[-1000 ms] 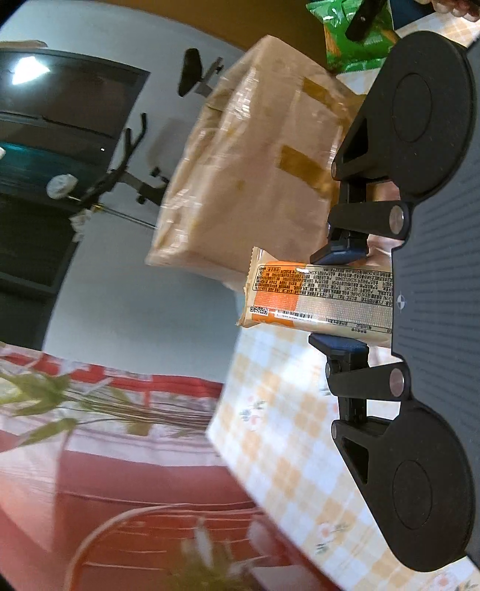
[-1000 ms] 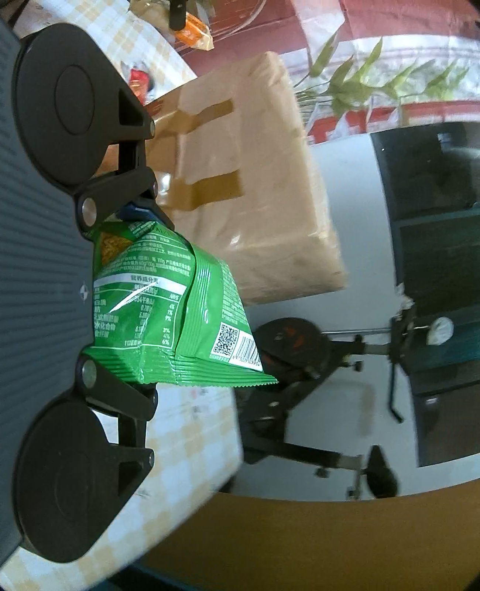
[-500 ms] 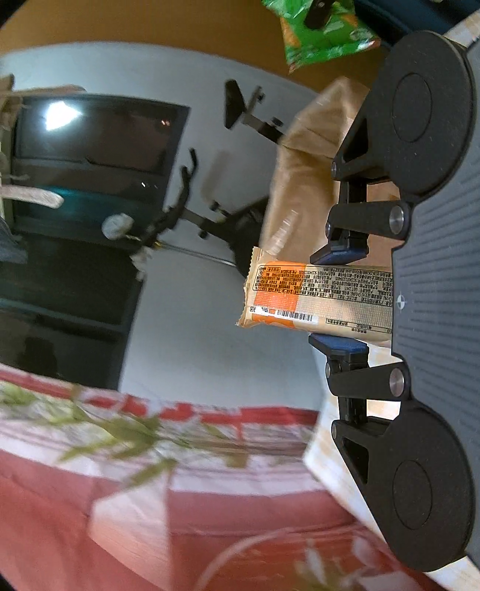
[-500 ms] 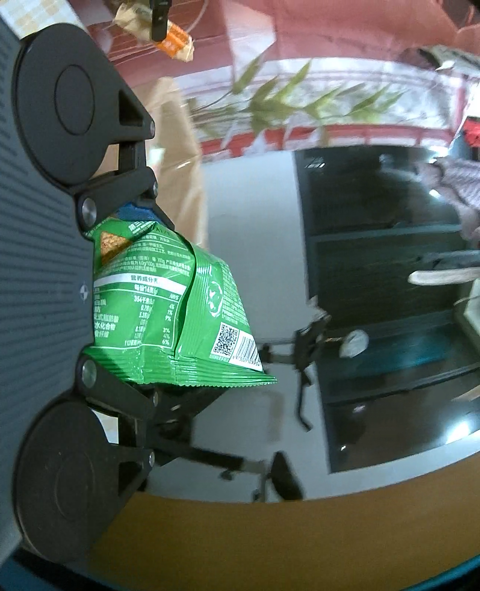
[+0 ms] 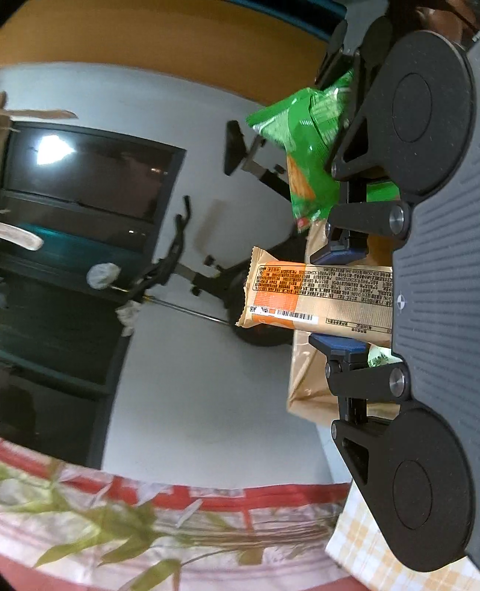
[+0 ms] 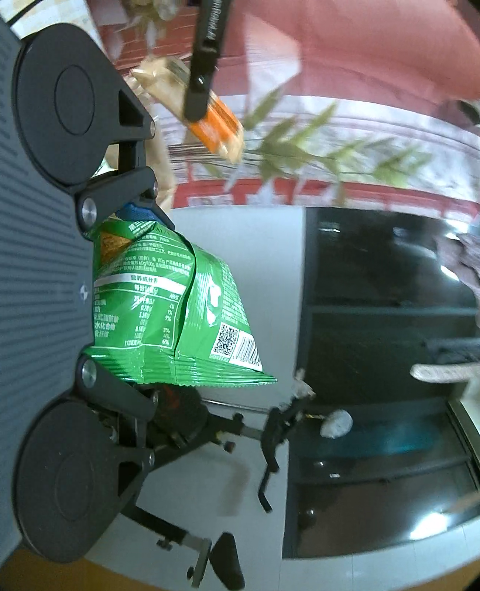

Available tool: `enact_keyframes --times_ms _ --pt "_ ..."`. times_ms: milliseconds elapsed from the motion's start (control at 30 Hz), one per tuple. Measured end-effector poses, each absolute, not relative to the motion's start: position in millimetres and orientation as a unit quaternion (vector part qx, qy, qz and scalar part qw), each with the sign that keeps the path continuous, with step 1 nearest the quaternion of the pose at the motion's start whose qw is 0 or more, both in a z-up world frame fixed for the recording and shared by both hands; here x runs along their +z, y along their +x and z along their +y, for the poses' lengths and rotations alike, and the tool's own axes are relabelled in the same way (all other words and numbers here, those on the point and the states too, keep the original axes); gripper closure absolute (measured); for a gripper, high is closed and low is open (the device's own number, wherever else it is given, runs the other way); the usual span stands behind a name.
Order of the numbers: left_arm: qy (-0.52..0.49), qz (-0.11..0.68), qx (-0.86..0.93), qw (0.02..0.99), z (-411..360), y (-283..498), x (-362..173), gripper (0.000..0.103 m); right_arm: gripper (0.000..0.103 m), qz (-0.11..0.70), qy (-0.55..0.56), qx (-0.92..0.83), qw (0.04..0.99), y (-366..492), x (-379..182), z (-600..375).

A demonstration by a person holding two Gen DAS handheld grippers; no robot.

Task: Organize snacks
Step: 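Open both tools to drop the packets into the box, then withdraw both open tools back toward the snack pile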

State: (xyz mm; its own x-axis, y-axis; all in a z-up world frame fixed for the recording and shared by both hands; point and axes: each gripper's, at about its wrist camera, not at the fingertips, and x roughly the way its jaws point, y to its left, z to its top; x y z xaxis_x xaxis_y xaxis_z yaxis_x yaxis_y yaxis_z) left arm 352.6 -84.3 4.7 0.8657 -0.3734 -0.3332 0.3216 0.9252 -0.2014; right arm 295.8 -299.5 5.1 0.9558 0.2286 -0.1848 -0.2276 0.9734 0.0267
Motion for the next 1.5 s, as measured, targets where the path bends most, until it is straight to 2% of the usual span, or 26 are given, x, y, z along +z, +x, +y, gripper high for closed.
enact_keyframes --times_ms 133,200,333,367,433,867,1167,1300,1500 --pt "-0.048 0.200 -0.211 0.956 -92.3 377.0 -13.1 0.057 0.030 0.129 -0.002 0.113 0.985 318.3 -9.1 -289.4" --pt "-0.026 0.203 -0.192 0.960 -96.1 384.8 -18.3 0.046 0.027 0.153 0.000 0.110 0.982 326.6 -16.1 -287.9" --pt "-0.021 0.203 -0.193 0.960 -91.6 386.9 -21.4 0.042 0.023 0.181 0.027 0.099 0.978 331.8 -22.6 -289.8" --pt "-0.019 0.203 -0.191 0.960 -89.5 384.1 -22.4 0.040 0.019 0.177 0.029 0.101 0.979 329.8 -22.0 -291.1" --pt "-0.015 0.204 -0.185 0.961 -82.1 379.8 -21.1 0.040 0.013 0.168 0.032 0.102 0.980 325.0 -20.2 -292.0" --pt "-0.016 0.217 -0.145 0.965 -10.8 323.0 -6.3 0.040 0.013 0.144 0.076 0.097 0.982 257.1 -17.1 -285.8" --pt "-0.018 0.253 -0.116 0.960 43.5 286.7 -37.6 0.038 0.010 0.128 0.093 0.063 0.985 181.7 -52.9 -272.3" --pt "-0.033 0.272 -0.107 0.956 57.2 279.4 -63.3 0.038 0.006 0.153 0.102 0.058 0.981 165.4 -81.6 -264.5" --pt "-0.028 0.295 -0.108 0.949 63.4 274.8 -90.1 0.038 0.006 0.240 0.116 0.077 0.961 171.2 -120.9 -240.7"
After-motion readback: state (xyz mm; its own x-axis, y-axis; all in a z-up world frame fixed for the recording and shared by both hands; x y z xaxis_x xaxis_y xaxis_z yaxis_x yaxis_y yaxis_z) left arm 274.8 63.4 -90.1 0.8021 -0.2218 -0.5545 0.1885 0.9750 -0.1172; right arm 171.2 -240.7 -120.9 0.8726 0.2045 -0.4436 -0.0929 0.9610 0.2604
